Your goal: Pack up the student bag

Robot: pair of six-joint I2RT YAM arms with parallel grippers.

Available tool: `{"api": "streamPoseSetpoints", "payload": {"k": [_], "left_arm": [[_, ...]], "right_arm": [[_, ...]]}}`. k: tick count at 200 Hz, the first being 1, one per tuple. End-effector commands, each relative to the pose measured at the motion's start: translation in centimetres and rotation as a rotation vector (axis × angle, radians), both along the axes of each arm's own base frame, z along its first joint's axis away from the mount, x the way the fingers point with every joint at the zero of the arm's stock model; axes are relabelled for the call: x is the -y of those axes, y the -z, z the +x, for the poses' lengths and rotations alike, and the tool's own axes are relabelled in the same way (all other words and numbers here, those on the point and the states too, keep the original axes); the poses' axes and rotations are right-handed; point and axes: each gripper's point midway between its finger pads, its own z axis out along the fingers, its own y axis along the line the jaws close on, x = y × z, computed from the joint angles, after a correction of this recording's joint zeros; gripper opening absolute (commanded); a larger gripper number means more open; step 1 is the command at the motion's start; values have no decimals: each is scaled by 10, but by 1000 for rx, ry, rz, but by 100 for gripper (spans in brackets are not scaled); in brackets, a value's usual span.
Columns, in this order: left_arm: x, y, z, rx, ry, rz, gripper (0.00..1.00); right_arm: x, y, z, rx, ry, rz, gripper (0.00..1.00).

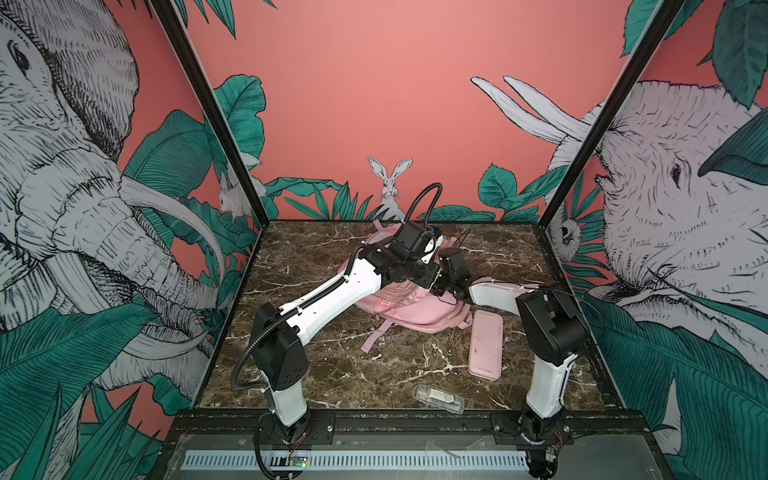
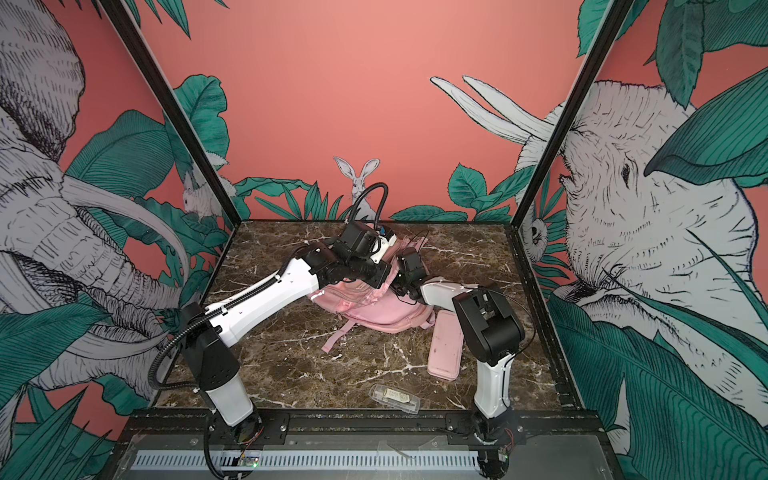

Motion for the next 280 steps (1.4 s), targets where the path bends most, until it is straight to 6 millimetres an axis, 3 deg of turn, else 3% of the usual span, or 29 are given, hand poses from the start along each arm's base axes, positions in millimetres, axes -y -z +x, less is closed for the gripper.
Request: {"api": "streamPoseSetpoints", "payload": {"k": [1, 60, 84, 89, 114, 158, 205, 258, 280], "left_arm": [[2, -30, 0, 53, 2, -64, 0], [4, -22, 2, 43, 4, -46, 0], [4, -4, 4, 21, -3, -16, 1], [4, 1, 3, 11, -3, -8, 1], [7, 25, 0, -35, 3, 26, 1], [28, 55, -17, -81, 54, 59, 1], [49, 87, -38, -131, 110, 101, 7], [41, 108, -49, -174, 124, 141, 25], [31, 102, -48, -136, 107, 143, 27]], "right_arm": [[0, -22, -5, 59, -63, -82, 61], [37, -22, -32, 36, -40, -205, 59], [59, -27, -50, 43, -24, -239, 58], [65, -38, -54, 66, -18, -241, 58], [97, -48, -76, 81, 2, -328, 58], [142, -68, -105, 124, 36, -424, 57], [153, -87, -114, 170, 35, -444, 57], [156, -95, -115, 191, 42, -444, 57], [150, -102, -114, 207, 24, -421, 57]]}}
